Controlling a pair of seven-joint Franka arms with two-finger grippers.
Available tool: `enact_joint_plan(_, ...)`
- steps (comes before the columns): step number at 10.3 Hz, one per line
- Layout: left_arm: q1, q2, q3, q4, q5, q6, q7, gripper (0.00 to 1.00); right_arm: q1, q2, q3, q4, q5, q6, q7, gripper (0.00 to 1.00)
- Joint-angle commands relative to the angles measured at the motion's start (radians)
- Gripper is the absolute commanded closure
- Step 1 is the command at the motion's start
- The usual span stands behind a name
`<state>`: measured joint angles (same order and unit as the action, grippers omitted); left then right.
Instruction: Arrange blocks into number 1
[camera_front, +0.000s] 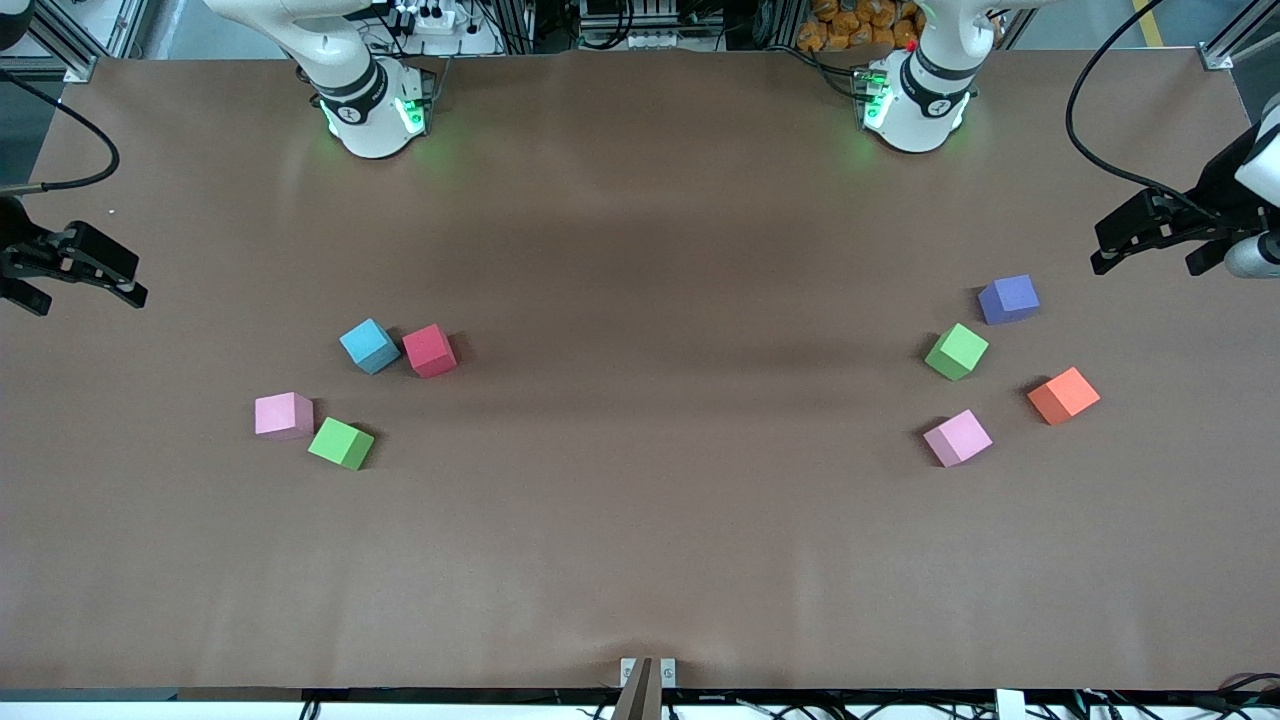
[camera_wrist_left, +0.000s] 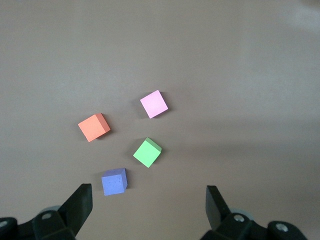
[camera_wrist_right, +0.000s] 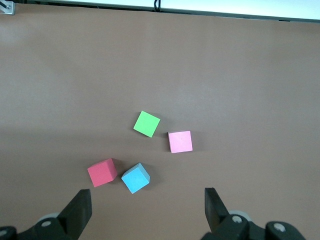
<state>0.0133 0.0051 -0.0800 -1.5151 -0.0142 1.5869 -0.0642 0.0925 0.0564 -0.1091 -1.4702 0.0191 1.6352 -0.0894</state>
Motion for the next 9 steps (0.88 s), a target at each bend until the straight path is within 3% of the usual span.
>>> enact_joint_plan(1, 0.004, 0.001, 0.002, 0.007, -0.016, 0.001, 0.009, 0.0, 0.001, 0.0, 0.003, 0.005, -0.016, -0.009, -0.007, 0.0)
enact_joint_plan(9, 0.013, 0.024, 0.012, 0.006, -0.015, 0.001, 0.009, 0.0, 0.001, 0.0, 0.003, 0.005, -0.016, -0.008, -0.006, 0.0)
